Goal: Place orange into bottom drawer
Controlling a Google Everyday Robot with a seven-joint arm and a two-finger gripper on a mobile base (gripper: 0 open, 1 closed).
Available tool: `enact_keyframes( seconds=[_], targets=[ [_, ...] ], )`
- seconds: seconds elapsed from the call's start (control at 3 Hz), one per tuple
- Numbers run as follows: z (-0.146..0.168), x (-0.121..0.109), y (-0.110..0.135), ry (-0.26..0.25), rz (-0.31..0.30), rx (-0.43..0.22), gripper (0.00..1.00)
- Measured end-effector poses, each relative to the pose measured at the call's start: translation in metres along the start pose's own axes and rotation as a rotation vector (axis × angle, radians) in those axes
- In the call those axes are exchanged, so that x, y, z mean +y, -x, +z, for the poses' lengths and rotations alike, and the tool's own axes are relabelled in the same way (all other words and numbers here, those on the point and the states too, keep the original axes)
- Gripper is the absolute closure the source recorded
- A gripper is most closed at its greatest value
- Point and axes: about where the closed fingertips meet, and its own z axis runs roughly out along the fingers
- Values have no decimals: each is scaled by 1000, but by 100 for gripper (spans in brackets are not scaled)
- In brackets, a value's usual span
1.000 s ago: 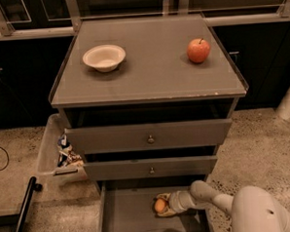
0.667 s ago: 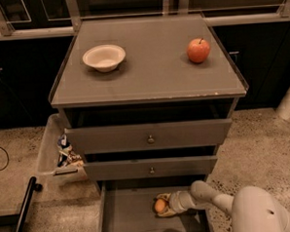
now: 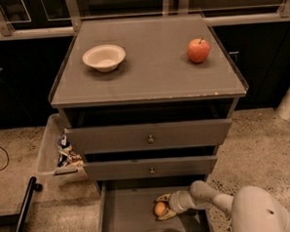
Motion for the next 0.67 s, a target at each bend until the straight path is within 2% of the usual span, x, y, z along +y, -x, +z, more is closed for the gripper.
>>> enact_keyframes(
  seconds=[0.33, 0.67],
  targets=[
    [-1, 4, 4, 8, -14, -2, 0],
    [-17, 14, 7, 4, -44, -19, 0]
  ],
)
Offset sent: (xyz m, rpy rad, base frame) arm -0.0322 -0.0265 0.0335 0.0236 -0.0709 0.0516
